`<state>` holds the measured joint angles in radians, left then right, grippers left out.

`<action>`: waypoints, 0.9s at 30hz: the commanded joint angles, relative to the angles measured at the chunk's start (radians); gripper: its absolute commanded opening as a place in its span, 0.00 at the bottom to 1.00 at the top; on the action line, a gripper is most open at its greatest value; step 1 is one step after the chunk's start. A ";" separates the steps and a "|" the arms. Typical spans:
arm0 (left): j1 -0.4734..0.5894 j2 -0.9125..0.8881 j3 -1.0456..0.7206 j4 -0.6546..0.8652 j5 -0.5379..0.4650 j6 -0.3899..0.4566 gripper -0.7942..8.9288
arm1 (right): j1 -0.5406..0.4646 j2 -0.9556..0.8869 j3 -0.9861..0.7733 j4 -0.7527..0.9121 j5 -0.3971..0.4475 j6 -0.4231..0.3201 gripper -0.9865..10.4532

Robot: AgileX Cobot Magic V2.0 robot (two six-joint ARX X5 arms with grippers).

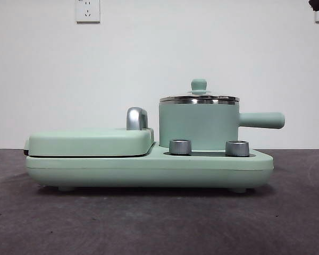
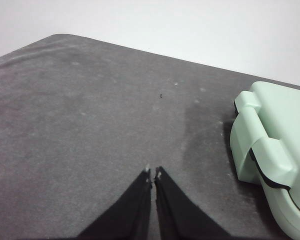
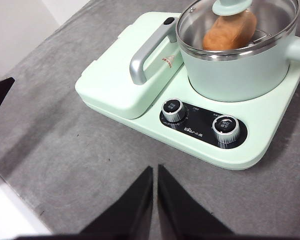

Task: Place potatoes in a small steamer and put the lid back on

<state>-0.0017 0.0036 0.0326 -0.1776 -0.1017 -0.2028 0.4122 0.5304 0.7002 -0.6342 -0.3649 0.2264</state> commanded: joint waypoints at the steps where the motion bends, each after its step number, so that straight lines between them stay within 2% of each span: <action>1: 0.002 -0.001 -0.020 -0.006 0.000 -0.005 0.10 | 0.005 0.003 0.007 0.013 -0.002 0.001 0.09; 17: 0.002 -0.001 -0.020 -0.006 0.000 -0.005 0.10 | -0.005 0.000 0.006 0.013 0.013 -0.002 0.09; 23: 0.002 -0.001 -0.019 -0.006 0.000 -0.005 0.10 | -0.148 -0.080 -0.060 0.048 0.082 -0.057 0.09; 27: 0.002 -0.001 -0.019 -0.006 0.000 -0.005 0.10 | -0.268 -0.187 -0.208 0.167 0.209 -0.113 0.09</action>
<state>-0.0017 0.0036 0.0326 -0.1776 -0.1020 -0.2031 0.1650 0.3599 0.5236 -0.4961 -0.1921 0.1547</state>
